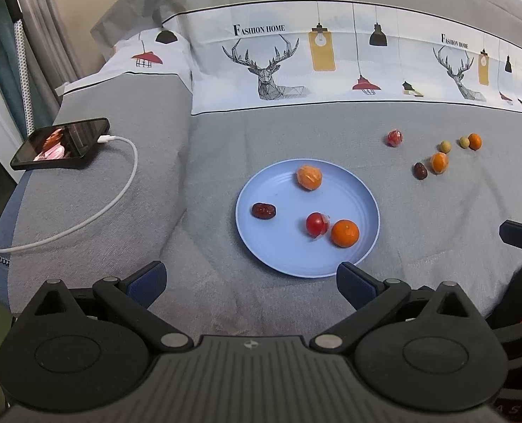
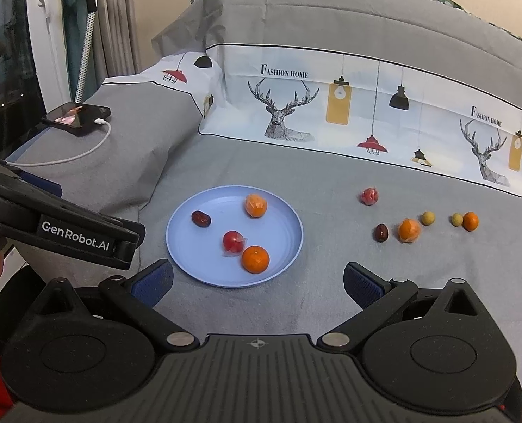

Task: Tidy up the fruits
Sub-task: 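Swing both open tools over toward the loose fruits beside the plate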

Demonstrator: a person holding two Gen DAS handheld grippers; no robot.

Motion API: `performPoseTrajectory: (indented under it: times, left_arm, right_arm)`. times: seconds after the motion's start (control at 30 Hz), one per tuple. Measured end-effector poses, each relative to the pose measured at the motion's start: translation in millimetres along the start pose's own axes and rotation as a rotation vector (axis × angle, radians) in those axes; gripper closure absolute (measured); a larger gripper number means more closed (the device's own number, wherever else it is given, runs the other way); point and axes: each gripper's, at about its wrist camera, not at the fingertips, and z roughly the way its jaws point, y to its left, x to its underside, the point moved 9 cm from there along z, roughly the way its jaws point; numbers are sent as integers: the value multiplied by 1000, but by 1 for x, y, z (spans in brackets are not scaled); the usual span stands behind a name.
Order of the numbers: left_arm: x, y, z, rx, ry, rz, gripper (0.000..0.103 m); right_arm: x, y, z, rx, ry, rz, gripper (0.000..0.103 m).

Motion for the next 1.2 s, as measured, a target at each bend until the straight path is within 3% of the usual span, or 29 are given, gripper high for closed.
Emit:
performPoseTrajectory:
  times: [0.4,0.53,0.7,0.97,1.2]
  left_arm:
    - [-14,-3,10,41,-12,11,0]
    - [-38,-1,9,46,-89,45,0]
    - [-92,8,10,-7,-228,113,0]
    - [-184,52,46,-173,-387,213,0]
    - [-189,100,94,-276,-310,200,0]
  right_arm:
    - [0,-5,12,20,22,12,1]
    - [1,-8,21,28,40,16,1]
    - [2,-6,34,30,73,8,1]
    - [9,-1,56,31,141,-29,1]
    - [13,0,74,42,194,-45,1]
